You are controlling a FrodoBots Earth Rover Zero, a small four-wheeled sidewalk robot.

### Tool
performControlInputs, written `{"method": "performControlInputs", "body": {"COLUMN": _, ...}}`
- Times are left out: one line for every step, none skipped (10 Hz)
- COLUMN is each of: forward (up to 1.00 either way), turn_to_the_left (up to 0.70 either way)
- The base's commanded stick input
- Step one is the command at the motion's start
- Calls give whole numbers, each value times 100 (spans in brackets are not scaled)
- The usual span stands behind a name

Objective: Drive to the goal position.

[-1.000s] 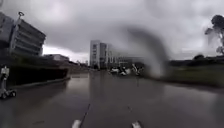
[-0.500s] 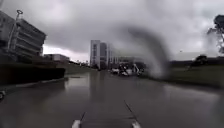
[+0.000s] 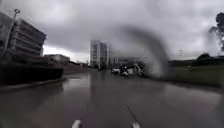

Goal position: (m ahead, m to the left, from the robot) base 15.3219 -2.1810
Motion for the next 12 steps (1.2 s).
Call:
{"method": "performControlInputs", "body": {"forward": 70, "turn_to_the_left": 0}}
{"method": "performControlInputs", "body": {"forward": 70, "turn_to_the_left": 0}}
{"method": "performControlInputs", "body": {"forward": 70, "turn_to_the_left": 0}}
{"method": "performControlInputs", "body": {"forward": 70, "turn_to_the_left": 0}}
{"method": "performControlInputs", "body": {"forward": 70, "turn_to_the_left": 0}}
{"method": "performControlInputs", "body": {"forward": 70, "turn_to_the_left": 0}}
{"method": "performControlInputs", "body": {"forward": 70, "turn_to_the_left": 0}}
{"method": "performControlInputs", "body": {"forward": 70, "turn_to_the_left": 0}}
{"method": "performControlInputs", "body": {"forward": 70, "turn_to_the_left": 0}}
{"method": "performControlInputs", "body": {"forward": 70, "turn_to_the_left": 0}}
{"method": "performControlInputs", "body": {"forward": 70, "turn_to_the_left": 0}}
{"method": "performControlInputs", "body": {"forward": 70, "turn_to_the_left": 0}}
